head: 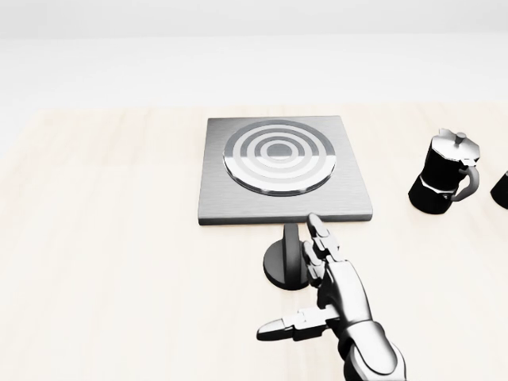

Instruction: Turn off the stove.

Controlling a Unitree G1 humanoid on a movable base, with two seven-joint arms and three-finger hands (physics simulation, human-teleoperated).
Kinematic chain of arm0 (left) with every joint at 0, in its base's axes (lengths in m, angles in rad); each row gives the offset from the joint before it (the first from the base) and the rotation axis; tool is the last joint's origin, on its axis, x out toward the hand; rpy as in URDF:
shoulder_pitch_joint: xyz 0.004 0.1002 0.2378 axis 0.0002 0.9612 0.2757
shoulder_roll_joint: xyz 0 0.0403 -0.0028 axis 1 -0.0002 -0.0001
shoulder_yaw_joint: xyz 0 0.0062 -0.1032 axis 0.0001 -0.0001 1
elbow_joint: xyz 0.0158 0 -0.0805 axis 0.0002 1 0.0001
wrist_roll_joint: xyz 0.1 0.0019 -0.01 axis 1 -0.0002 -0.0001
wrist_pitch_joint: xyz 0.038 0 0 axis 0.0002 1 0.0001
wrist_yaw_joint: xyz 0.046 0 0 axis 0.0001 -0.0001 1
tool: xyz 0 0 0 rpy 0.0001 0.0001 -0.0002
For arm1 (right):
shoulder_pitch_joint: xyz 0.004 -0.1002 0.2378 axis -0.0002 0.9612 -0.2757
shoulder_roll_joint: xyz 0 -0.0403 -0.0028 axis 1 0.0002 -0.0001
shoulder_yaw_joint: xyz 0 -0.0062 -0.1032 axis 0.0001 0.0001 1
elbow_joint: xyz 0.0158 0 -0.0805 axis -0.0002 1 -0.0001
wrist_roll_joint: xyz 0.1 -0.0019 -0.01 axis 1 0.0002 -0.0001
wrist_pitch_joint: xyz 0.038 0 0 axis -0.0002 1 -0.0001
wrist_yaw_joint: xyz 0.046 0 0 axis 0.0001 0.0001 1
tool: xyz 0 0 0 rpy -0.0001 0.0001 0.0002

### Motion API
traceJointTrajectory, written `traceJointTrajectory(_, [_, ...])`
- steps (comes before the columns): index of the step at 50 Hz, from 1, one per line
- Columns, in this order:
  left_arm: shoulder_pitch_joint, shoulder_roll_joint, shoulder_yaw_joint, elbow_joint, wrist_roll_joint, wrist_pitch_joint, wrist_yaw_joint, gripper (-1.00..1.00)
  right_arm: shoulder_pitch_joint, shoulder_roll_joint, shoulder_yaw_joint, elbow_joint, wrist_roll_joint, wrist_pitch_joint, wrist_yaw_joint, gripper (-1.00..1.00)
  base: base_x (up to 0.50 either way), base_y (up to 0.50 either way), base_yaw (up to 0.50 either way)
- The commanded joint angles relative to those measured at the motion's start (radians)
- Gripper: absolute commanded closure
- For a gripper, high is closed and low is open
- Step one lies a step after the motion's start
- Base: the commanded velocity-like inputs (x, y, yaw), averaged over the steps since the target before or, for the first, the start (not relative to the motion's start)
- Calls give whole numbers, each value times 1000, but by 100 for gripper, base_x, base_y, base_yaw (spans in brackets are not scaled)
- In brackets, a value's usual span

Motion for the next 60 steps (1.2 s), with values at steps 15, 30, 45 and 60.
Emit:
traceJointTrajectory(15, [1,1,3,-7,-3,0,0,-100,42,44,44,60,22,-26,0,-100,0,0,0])
traceJointTrajectory(30, [-1,0,1,-3,0,-6,0,-100,61,83,93,105,9,-26,-4,-100,0,0,0])
traceJointTrajectory(45, [0,1,3,-5,-4,-4,0,-100,-34,104,108,83,-20,31,-19,-100,0,0,1])
traceJointTrajectory(60, [-2,2,0,4,-3,-11,0,-100,-74,146,161,-49,-30,149,-49,-100,0,0,1])
